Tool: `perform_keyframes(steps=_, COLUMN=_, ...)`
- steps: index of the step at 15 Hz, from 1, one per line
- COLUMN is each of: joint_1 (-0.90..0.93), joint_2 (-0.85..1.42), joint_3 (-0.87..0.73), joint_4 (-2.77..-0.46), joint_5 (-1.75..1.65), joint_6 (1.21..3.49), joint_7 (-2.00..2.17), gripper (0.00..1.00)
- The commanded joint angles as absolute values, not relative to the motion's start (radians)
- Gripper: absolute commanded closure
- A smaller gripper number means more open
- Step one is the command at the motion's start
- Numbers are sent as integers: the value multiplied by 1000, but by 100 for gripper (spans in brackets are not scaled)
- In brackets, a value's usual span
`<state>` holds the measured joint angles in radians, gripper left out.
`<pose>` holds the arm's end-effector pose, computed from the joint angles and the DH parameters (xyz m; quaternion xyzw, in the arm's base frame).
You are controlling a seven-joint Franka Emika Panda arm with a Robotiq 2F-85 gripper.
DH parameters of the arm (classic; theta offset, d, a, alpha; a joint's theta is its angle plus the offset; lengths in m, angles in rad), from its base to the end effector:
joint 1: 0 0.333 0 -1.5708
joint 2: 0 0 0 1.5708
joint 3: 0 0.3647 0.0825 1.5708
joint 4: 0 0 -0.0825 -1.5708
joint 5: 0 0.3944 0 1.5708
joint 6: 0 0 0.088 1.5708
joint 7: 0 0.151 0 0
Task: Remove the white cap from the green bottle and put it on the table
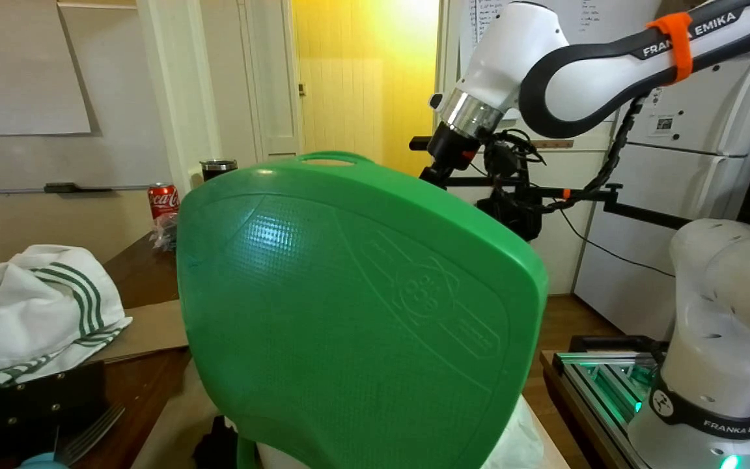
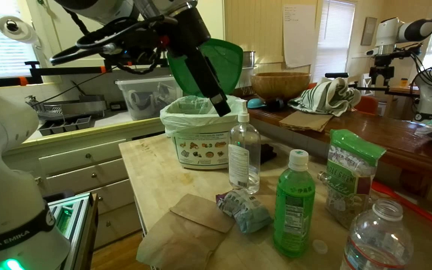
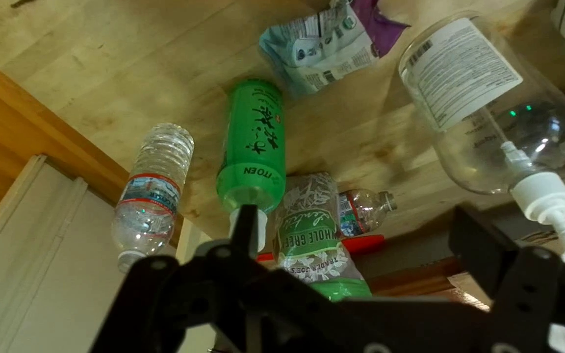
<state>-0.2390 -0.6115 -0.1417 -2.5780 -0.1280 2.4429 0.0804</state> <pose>0.3709 -0.1567 0.5067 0.9548 -0.1821 0.2307 0.0440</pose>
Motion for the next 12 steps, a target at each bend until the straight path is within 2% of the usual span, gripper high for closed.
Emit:
perform_keyframes(steps=1, joint_1=-241, joint_2=-497, joint_3=-162, joint_4=-2510, joint_5=-121, joint_6=2462, joint_7=45, gripper=0)
perform_keyframes(steps=12, joint_1=-247, joint_2=-272, joint_3=-168, joint_4=-2331, joint_5=-147, joint_6=2432, joint_7=55, gripper=0)
